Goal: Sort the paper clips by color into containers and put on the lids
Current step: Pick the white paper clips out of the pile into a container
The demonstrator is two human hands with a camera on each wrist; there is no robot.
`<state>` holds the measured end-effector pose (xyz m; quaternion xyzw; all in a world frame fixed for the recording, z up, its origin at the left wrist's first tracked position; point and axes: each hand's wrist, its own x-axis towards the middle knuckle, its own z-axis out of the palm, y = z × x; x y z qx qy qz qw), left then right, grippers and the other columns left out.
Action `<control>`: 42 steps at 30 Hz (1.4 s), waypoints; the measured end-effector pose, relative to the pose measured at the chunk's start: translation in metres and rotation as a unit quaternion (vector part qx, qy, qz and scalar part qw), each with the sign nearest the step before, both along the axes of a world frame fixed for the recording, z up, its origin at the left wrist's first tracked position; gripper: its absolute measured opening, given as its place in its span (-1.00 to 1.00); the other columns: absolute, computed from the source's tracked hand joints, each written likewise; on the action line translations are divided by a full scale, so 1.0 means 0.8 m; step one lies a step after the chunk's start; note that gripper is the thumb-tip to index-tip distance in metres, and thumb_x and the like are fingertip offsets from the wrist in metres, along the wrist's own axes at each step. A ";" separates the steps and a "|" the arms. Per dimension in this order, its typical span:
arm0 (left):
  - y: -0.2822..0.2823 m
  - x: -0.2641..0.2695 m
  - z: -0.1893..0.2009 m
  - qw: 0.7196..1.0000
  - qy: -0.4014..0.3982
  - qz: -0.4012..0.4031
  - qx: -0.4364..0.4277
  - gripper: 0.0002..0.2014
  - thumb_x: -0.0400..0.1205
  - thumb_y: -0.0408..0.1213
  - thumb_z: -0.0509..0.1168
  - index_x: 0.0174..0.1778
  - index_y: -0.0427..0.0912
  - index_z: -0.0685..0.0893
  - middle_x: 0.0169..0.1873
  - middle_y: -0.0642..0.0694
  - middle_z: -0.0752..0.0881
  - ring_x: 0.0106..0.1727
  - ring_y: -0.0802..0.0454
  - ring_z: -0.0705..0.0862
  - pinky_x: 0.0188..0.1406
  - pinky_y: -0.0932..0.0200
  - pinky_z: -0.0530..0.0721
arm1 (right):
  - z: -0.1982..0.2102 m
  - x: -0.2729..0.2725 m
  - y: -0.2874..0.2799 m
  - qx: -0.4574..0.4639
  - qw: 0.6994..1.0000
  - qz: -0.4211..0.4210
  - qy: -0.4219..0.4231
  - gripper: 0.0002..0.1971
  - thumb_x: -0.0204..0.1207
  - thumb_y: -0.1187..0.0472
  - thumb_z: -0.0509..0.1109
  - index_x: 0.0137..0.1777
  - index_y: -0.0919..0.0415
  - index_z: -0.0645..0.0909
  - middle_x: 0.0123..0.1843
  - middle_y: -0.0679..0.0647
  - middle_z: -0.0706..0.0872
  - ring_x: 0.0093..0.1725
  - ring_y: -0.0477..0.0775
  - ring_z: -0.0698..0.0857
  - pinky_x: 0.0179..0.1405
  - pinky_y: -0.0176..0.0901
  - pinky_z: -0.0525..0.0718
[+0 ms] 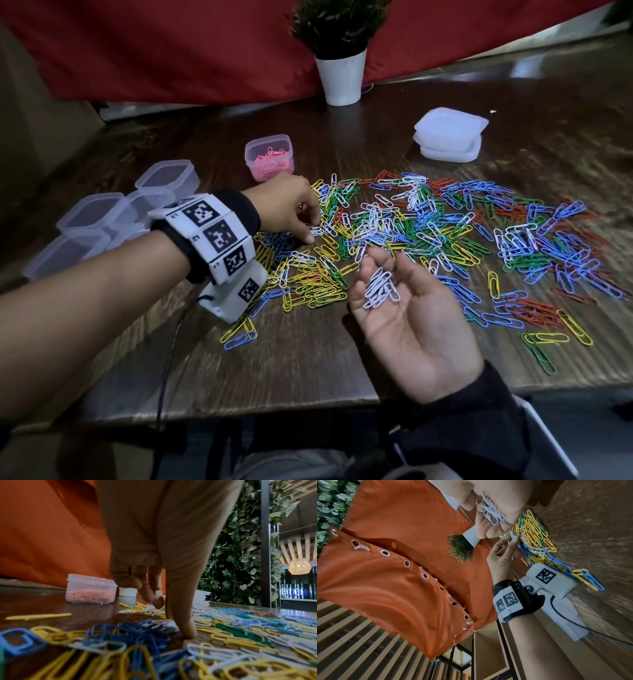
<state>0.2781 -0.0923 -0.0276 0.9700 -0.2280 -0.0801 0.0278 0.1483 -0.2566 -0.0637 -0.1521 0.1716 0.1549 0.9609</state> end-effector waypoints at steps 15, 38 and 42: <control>-0.006 -0.012 -0.013 0.994 -0.035 -0.055 0.089 -0.88 0.64 -0.33 0.17 -0.11 -0.27 0.59 -0.17 -0.17 0.64 -0.17 -0.07 0.58 -0.16 0.10 0.48 | 0.001 -0.001 0.001 -0.003 1.000 0.003 -0.004 -0.69 0.64 0.15 0.09 -0.19 0.30 0.56 -0.49 0.07 0.64 -0.54 -0.10 0.65 -0.51 -0.40 0.60; -0.029 -0.099 0.054 0.849 0.212 0.125 -0.468 -0.82 0.34 -0.23 0.34 -0.26 -0.17 0.81 -0.45 -0.05 0.73 -0.40 0.17 0.62 -0.49 0.48 0.59 | 0.006 0.010 0.006 0.049 0.997 0.048 -0.021 -0.59 0.67 0.05 0.01 -0.06 0.33 0.59 -0.16 0.20 0.75 -0.28 0.01 0.77 -0.35 -0.25 0.73; -0.020 -0.061 0.053 0.854 0.139 0.189 -0.464 -0.96 0.50 -0.32 0.34 -0.21 -0.19 0.69 -0.47 0.01 0.64 -0.53 0.29 0.55 -0.60 0.52 0.46 | 0.010 0.005 -0.004 0.055 0.997 0.044 0.008 -0.66 0.62 0.08 0.12 -0.33 0.23 0.51 -0.53 0.05 0.58 -0.61 -0.10 0.56 -0.66 -0.43 0.51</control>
